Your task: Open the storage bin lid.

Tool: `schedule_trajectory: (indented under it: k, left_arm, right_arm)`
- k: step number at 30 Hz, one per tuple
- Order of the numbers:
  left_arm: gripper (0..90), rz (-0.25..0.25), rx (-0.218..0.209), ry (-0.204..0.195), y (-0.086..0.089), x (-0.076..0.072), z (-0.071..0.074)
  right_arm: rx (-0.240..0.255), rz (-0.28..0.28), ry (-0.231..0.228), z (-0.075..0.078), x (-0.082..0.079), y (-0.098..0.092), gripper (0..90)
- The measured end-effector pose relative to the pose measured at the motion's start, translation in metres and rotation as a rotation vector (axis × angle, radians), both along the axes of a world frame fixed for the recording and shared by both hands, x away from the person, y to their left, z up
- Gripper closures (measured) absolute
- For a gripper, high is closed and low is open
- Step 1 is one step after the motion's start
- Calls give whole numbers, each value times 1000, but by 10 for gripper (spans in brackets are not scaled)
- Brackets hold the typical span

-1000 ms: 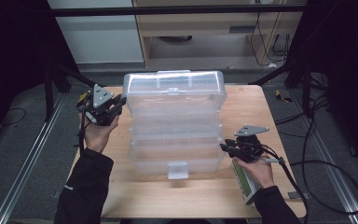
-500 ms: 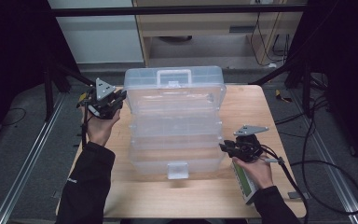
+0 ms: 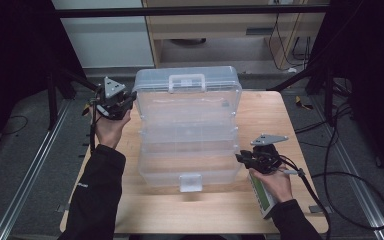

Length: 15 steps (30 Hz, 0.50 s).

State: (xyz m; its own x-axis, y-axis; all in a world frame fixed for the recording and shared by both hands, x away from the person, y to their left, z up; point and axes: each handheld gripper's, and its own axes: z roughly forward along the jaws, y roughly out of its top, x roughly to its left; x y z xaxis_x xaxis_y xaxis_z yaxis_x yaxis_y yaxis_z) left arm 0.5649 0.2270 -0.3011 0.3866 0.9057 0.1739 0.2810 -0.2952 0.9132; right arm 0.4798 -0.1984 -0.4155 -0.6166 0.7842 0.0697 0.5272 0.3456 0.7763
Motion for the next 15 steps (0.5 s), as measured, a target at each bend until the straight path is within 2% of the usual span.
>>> schedule_trajectory:
  k: [15]
  left_arm:
    - [841,9,-2,8,-1,17,2]
  right_arm:
    - [-3,2,1,0,0,0,722]
